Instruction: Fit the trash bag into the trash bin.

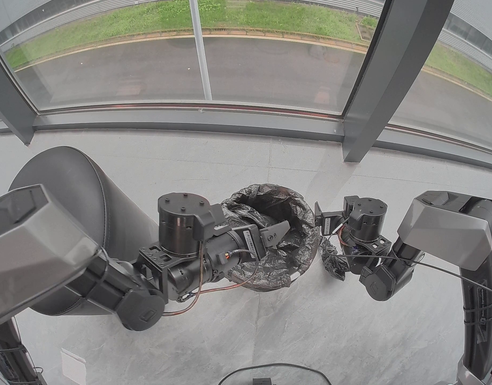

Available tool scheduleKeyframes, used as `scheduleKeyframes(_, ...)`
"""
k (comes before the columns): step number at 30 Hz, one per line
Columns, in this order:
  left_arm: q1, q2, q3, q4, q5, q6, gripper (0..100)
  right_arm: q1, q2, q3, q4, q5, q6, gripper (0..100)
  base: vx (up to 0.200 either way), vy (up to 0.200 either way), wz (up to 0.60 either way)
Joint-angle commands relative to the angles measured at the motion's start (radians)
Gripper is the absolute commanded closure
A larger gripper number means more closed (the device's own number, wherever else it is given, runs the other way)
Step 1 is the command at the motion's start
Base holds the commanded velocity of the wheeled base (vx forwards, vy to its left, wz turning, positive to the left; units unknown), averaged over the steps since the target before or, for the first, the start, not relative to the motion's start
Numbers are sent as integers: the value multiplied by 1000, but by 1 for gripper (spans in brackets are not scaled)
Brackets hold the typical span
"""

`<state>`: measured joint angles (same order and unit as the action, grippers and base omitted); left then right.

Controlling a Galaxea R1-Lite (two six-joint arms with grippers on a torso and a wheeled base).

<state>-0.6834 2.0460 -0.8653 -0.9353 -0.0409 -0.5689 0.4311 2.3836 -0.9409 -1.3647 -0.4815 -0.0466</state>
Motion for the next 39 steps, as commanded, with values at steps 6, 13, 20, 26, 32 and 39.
scheduleKeyframes(6, 22, -112, 75, -26, 4, -3, 0, 2, -6, 1, -7, 0, 1, 0, 0, 0, 0)
scheduleKeyframes(13, 22, -107, 71, -26, 4, -3, 0, 0, -6, 1, -7, 0, 1, 0, 0, 0, 0)
scheduleKeyframes(20, 22, -102, 72, -26, 4, -3, 0, 2, -4, 1, -7, 0, 1, 0, 143, 0, 0)
scheduleKeyframes(26, 22, -102, 74, -26, 4, -3, 0, 0, -4, 1, -7, 0, 1, 0, 0, 0, 0)
scheduleKeyframes(32, 22, -98, 74, -26, 6, -3, 0, 0, -4, 1, -7, 0, 1, 0, 0, 0, 0)
scheduleKeyframes(39, 22, -98, 74, -25, 4, 1, 0, 2, -4, 1, -7, 0, 1, 0, 29, 0, 0)
